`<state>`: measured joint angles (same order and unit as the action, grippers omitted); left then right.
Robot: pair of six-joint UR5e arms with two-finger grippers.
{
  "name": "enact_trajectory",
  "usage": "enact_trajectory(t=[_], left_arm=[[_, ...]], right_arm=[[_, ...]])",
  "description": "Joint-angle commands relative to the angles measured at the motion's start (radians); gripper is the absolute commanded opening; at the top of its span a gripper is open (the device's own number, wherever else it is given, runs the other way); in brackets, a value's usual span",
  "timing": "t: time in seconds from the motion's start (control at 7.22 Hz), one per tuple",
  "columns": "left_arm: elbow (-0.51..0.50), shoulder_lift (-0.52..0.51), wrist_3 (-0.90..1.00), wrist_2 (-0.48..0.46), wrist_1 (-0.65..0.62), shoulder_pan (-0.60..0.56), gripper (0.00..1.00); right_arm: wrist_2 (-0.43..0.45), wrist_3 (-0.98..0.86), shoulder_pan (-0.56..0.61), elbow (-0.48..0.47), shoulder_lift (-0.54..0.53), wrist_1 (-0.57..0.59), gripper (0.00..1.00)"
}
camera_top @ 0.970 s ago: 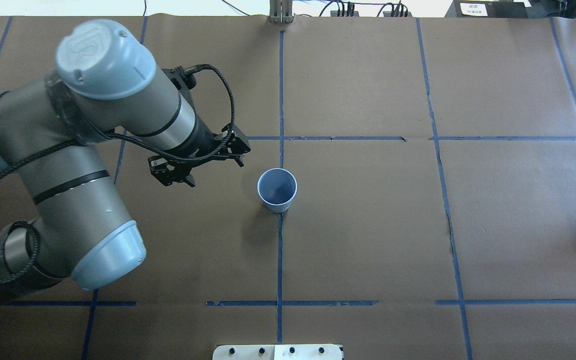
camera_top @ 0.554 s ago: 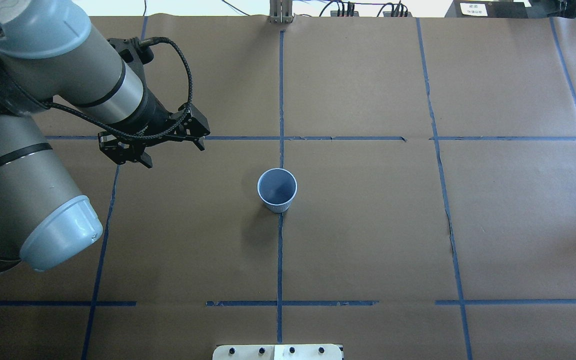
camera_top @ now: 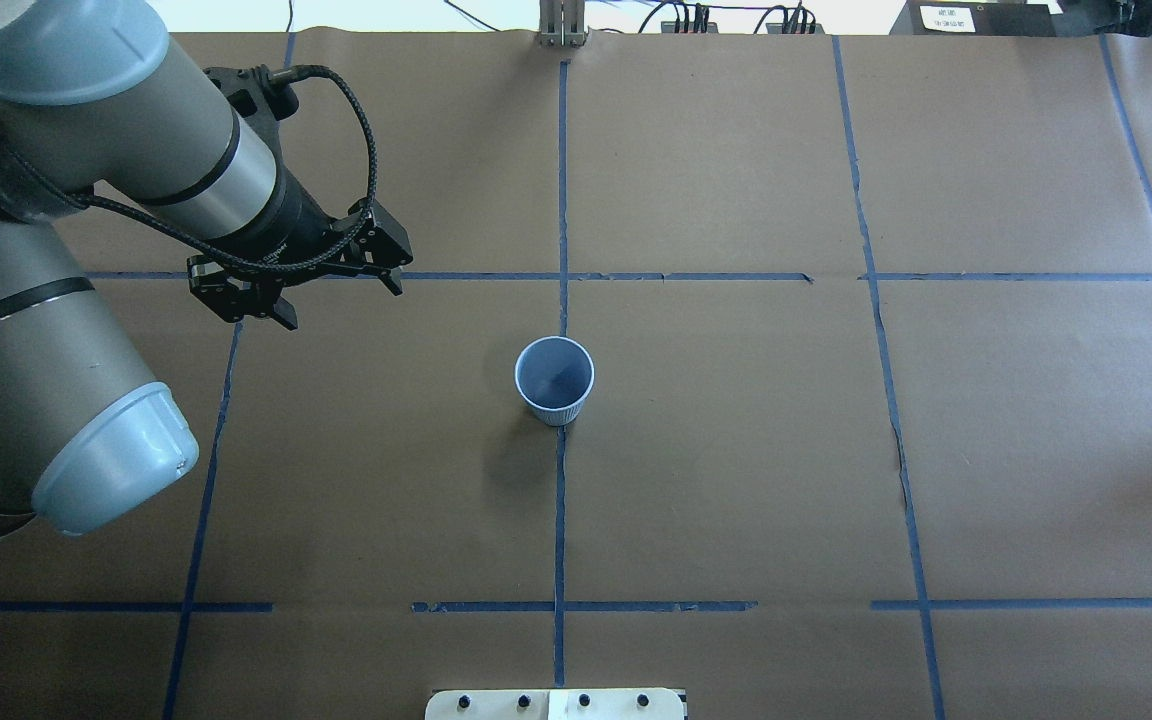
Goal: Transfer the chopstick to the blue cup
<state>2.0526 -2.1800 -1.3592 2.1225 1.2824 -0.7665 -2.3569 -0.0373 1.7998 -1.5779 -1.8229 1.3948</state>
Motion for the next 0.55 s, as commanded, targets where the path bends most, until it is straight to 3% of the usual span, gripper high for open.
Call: enact_trajectory(t=[0.0,0.28,0.42], left_arm=[[-0.002,-0.004,0.0,0.001,0.0,0.001,1.0],[0.0,-0.006,-0.001,0.001,0.0,0.001,1.0],[0.0,-0.006,-0.001,0.001,0.0,0.003,1.0]], right_arm=[[-0.012,-0.001,0.021,0.088,-0.004,-0.051,1.0],[-0.01,0.039,0.019,0.2,0.019,-0.215,0.99],[-0.012,0.104,0.019,0.199,0.04,-0.217,0.99]])
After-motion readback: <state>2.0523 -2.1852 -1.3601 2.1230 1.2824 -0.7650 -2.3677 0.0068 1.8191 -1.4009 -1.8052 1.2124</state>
